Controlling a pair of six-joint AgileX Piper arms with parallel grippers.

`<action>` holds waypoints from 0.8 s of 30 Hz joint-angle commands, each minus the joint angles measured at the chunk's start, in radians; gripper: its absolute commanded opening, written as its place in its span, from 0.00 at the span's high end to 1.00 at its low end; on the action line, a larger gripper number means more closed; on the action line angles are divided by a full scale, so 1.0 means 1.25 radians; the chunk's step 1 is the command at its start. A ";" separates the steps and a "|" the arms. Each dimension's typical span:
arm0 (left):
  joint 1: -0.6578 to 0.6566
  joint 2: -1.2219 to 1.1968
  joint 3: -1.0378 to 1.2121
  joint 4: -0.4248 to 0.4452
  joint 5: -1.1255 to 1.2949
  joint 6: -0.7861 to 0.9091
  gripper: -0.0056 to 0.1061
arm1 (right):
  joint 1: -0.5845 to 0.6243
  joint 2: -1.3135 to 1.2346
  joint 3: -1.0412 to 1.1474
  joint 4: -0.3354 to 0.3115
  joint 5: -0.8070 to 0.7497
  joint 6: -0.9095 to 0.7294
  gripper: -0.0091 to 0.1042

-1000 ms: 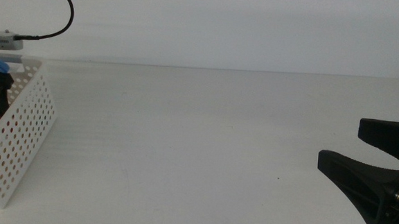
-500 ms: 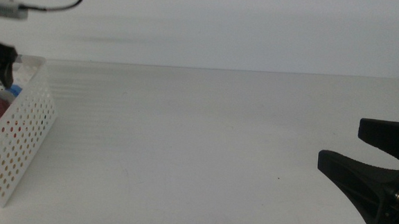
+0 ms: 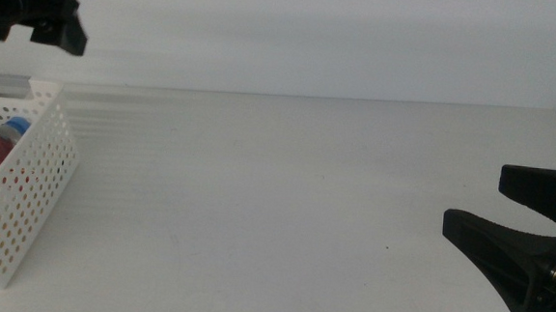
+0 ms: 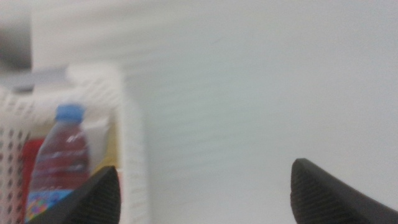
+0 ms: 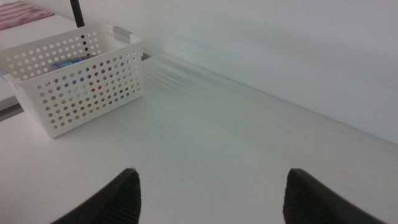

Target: Use arms to grab the bottles and put them into the dustbin to the left of the table.

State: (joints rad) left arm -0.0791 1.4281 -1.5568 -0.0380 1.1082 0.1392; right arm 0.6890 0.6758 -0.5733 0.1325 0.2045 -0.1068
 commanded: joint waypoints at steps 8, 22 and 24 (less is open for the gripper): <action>-0.188 -0.205 0.087 -0.003 -0.182 -0.050 0.14 | -0.005 -0.003 -0.018 -0.004 -0.064 -0.008 0.39; -0.213 -0.477 0.488 0.059 -0.563 -0.116 0.14 | -0.005 -0.003 -0.018 -0.004 -0.064 -0.008 0.39; -0.213 -0.492 0.497 0.076 -0.563 -0.130 0.14 | -0.005 -0.003 -0.018 -0.004 -0.064 -0.008 0.39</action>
State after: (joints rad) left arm -0.3443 0.8361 -0.9177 0.0377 0.4930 0.0085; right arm 0.6890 0.6749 -0.5733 0.1325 0.2045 -0.1068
